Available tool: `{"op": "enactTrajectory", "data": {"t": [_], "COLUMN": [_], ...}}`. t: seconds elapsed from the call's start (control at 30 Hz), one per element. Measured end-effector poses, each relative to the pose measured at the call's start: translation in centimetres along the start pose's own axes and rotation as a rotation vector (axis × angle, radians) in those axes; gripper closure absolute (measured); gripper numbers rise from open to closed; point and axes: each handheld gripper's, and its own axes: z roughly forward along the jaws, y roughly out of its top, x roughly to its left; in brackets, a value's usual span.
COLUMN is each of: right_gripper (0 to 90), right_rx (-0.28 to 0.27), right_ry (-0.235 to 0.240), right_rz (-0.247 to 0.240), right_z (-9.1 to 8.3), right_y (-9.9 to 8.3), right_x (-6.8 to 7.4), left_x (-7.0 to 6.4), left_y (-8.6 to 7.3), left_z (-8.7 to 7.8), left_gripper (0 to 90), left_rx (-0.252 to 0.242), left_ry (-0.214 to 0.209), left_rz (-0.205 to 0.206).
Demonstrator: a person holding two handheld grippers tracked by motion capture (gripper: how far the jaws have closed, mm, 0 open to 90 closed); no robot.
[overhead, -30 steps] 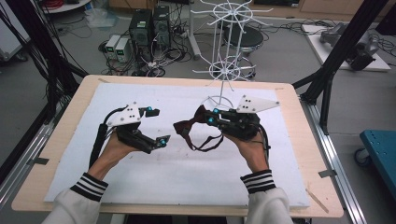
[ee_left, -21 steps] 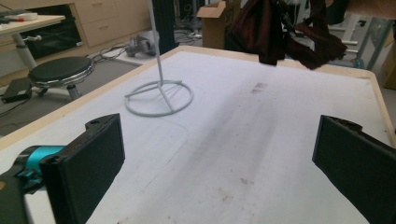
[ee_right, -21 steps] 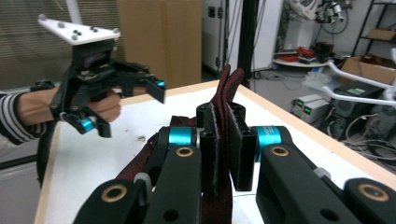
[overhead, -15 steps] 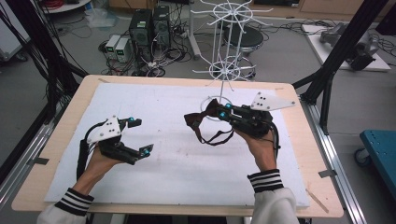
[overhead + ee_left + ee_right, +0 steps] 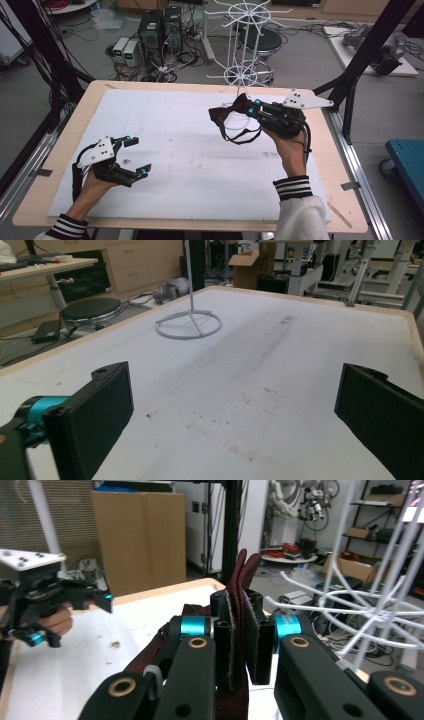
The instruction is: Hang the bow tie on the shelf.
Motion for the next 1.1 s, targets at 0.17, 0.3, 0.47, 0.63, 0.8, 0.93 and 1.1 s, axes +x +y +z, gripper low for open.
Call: {"op": "enactTrajectory", "data": {"t": [0.17,0.3,0.47,0.63,0.8,0.93,1.1], "right_gripper": [84.7,84.7,84.7,84.7,84.6,84.5,84.5], "right_rx": [0.005,0.001,0.0,-0.006,-0.005,-0.005,-0.001], "right_ry": [-0.021,-0.031,-0.035,-0.047,-0.054,-0.065,-0.074], "right_rz": [0.005,0.005,0.009,0.017,0.029,0.035,0.034], "right_z": [-0.2,-0.3,0.0,0.1,0.3,0.3,0.5], "right_y": [0.3,0.6,0.7,0.8,0.7,0.7,0.9], "right_x": [-0.8,-1.4,-2.0,-2.6,-3.4,-3.9,-4.4], "left_x": [0.0,0.0,0.2,0.1,0.0,0.0,0.2], "left_y": [-0.3,-0.6,-0.9,-1.5,-2.0,-3.4,-4.4], "left_z": [-0.7,-1.1,-1.4,-1.9,-2.2,-2.6,-3.0], "left_gripper": [2.7,2.7,2.7,2.7,2.7,2.7,2.7], "left_rx": [-0.035,-0.036,-0.033,-0.059,-0.077,-0.079,-0.086], "left_ry": [0.023,0.029,0.015,0.013,0.027,0.047,0.058], "left_rz": [-0.005,-0.013,-0.012,-0.009,-0.005,-0.024,-0.043]}}
